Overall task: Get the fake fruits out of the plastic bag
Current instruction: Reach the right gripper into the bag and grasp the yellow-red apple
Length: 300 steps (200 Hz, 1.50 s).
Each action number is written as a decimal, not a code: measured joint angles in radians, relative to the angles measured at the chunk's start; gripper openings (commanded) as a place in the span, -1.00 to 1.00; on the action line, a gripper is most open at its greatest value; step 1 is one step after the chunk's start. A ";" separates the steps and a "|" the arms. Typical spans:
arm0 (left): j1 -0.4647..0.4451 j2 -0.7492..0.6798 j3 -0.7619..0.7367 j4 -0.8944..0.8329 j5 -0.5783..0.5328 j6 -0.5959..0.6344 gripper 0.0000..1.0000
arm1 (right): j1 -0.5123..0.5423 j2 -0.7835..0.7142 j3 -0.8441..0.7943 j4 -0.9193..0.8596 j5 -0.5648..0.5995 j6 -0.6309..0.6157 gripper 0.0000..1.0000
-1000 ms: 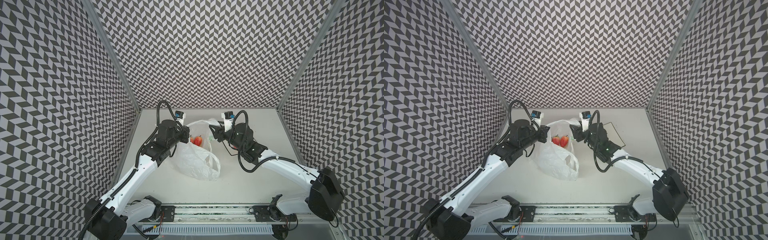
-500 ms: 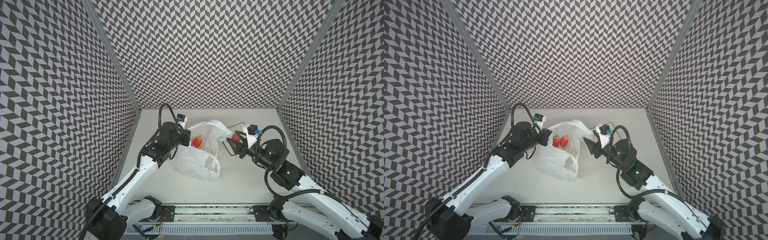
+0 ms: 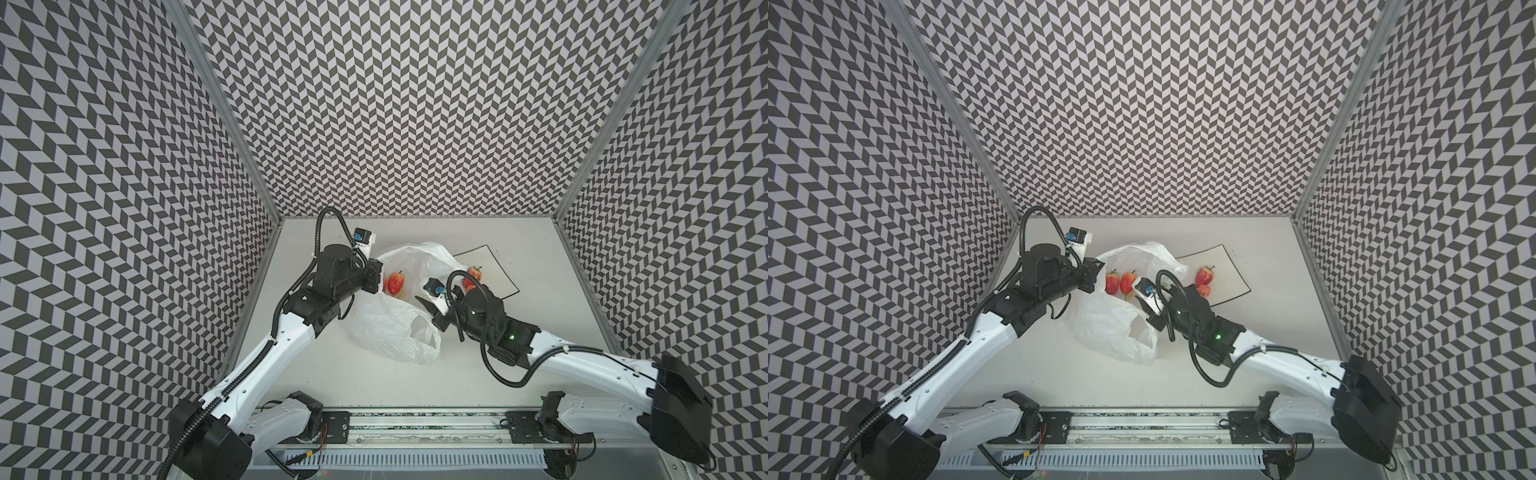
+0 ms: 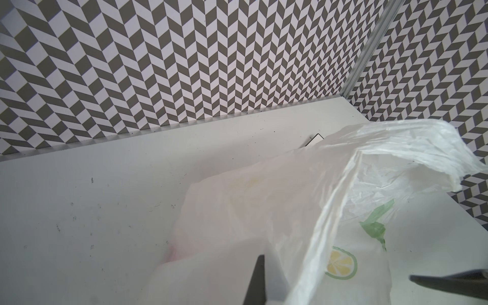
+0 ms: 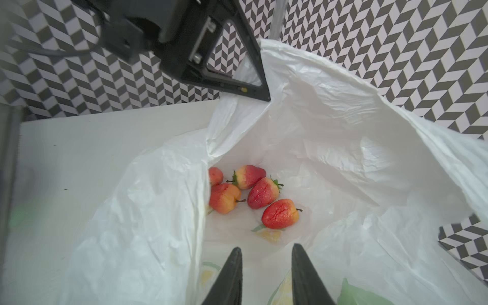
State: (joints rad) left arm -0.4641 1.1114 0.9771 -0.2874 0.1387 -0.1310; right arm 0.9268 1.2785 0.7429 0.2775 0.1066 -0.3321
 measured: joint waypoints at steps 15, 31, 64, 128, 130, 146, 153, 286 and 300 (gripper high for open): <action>0.001 -0.010 0.000 -0.006 0.018 0.011 -1.00 | -0.007 0.095 0.014 0.066 0.016 -0.027 -0.42; 0.013 -0.023 -0.005 -0.006 0.051 0.026 -1.00 | -0.014 0.189 0.029 0.123 0.008 -0.035 -0.42; 0.042 -0.040 -0.016 -0.011 0.100 0.035 -1.00 | -0.016 0.310 0.039 0.180 -0.067 -0.001 -0.35; 0.048 -0.092 -0.119 0.026 0.141 -0.040 -1.00 | 0.014 0.478 0.149 0.175 -0.031 0.443 0.11; 0.048 -0.095 -0.122 0.026 0.142 -0.042 -1.00 | 0.014 0.483 0.155 0.171 -0.026 0.458 0.11; 0.048 -0.113 -0.145 0.036 0.146 -0.061 -1.00 | 0.013 0.537 0.209 0.142 0.031 0.608 0.13; 0.048 -0.118 -0.151 0.041 0.148 -0.068 -1.00 | 0.013 0.559 0.226 0.132 0.053 0.676 0.14; 0.048 -0.125 -0.156 0.079 0.209 -0.099 -1.00 | -0.008 0.901 0.594 -0.076 0.491 1.191 0.43; 0.048 -0.125 -0.156 0.079 0.218 -0.097 -1.00 | -0.017 0.924 0.615 -0.088 0.507 1.193 0.41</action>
State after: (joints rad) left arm -0.4160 0.9863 0.8211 -0.2089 0.3569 -0.2283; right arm 0.9100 2.2021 1.3582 0.1894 0.6132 0.8612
